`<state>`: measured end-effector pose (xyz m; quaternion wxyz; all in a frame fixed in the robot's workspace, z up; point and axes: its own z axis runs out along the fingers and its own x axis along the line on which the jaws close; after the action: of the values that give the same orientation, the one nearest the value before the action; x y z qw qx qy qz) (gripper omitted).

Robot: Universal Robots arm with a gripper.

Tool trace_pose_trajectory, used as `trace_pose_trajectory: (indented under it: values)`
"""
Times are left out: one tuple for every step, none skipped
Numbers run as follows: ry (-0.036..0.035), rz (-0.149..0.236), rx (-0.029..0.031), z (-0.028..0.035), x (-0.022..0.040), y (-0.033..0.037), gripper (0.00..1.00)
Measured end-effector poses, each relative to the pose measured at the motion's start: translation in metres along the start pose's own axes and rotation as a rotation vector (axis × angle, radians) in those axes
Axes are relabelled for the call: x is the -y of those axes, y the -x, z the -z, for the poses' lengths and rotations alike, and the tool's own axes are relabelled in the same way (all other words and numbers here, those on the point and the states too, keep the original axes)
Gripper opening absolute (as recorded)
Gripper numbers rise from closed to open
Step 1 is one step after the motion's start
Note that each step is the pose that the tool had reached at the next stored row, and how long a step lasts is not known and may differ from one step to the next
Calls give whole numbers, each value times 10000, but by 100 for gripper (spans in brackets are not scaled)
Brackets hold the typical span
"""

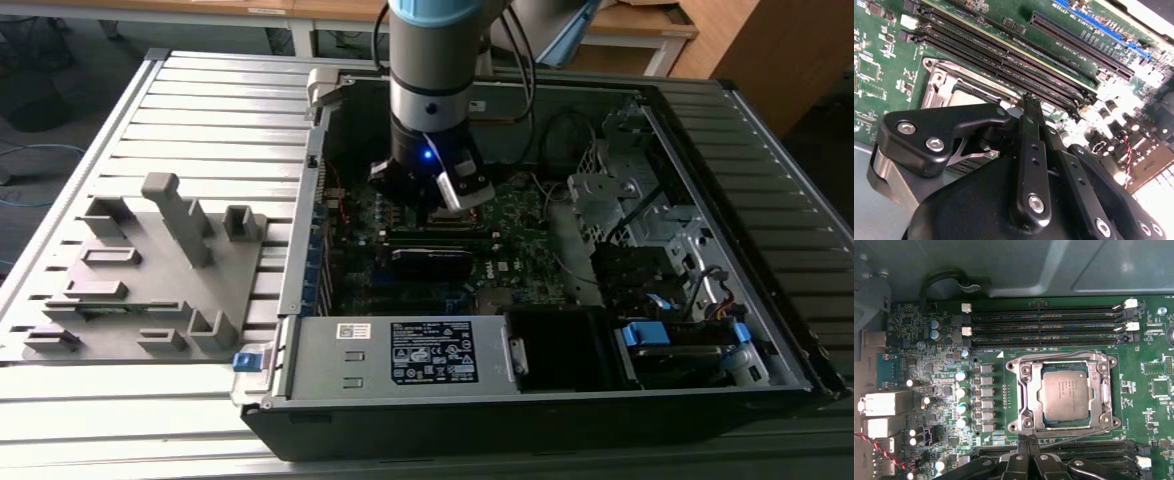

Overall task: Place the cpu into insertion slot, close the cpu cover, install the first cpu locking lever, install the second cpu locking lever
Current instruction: 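Install the second cpu locking lever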

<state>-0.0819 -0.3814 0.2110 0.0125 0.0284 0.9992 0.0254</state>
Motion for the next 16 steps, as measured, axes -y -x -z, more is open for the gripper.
trace_pose_trajectory:
  values:
    - [-2,0,-1,-5,1,-1,10]
    - [-3,0,-2,-8,1,-1,10]
    - [-4,0,-2,-10,1,-1,10]
    - [-7,0,-3,-11,1,-1,10]
    - [-6,0,-2,-13,1,-1,10]
    - [-4,0,-2,-15,1,-1,10]
    - [-4,0,-2,-15,1,-1,10]
    - [-5,0,-2,-15,1,-1,10]
    - [-5,0,-2,-15,1,-1,10]
    - [-4,0,-1,-17,2,-1,10]
    - [-1,0,0,-23,1,-1,10]
    - [-2,0,0,-28,2,-1,10]
    - [-5,0,-2,-32,2,-2,10]
    - [-5,0,-2,-34,3,-2,10]
    - [-7,0,-3,-34,3,-2,10]
    - [-6,0,-2,-37,3,-2,10]
